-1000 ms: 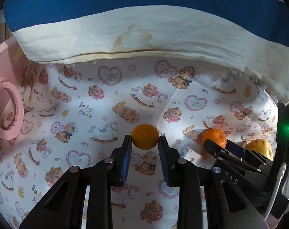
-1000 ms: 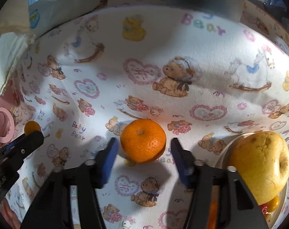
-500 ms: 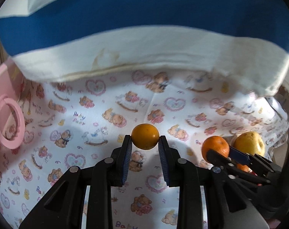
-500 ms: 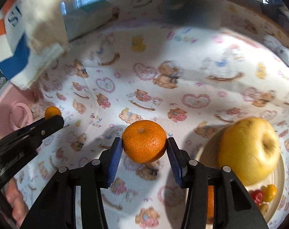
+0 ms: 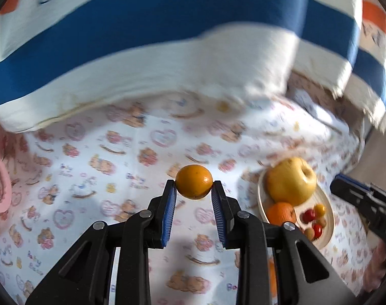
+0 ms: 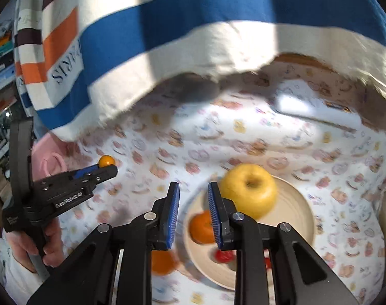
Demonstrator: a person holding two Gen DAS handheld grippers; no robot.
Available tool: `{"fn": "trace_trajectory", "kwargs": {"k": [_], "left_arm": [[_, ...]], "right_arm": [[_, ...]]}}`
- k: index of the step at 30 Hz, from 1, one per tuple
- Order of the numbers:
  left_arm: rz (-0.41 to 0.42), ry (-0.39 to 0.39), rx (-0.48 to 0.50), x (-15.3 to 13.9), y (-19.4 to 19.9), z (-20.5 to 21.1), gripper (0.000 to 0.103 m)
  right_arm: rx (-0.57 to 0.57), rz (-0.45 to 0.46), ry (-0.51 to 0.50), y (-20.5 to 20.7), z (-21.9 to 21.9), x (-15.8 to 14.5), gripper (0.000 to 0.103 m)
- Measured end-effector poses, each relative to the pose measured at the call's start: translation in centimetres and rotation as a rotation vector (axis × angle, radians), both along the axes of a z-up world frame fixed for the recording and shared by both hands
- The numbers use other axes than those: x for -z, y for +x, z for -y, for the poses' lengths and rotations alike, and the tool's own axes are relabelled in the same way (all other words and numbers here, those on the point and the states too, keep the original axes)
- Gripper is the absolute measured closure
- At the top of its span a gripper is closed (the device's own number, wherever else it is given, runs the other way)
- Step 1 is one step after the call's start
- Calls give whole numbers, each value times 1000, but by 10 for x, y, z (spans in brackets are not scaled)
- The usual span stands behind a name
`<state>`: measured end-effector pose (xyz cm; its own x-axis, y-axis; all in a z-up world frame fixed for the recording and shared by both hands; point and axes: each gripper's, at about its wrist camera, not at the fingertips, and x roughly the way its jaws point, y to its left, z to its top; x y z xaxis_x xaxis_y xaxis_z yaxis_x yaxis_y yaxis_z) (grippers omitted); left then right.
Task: Organize fruits
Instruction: 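Carry the orange onto the plate and open the right tool, then carry the small orange over the plate with the left tool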
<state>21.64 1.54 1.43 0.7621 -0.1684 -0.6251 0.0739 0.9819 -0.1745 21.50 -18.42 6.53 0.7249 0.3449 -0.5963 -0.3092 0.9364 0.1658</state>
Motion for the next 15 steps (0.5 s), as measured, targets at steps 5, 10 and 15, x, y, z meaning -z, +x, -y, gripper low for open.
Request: {"fn": "trace_trajectory", "kwargs": {"k": [5,10,15], "left_arm": [[-68,46,30,6,-3,18,76],[7,65,25,-4,-15,24,76],[20,86,14,0,-15,32,76]], "right_arm": [[-35,-32,73,-17,13,17,77],[-224,-85,66,-41,-21,40,77],[-140,-59,69,-43,-15,49,77]]}}
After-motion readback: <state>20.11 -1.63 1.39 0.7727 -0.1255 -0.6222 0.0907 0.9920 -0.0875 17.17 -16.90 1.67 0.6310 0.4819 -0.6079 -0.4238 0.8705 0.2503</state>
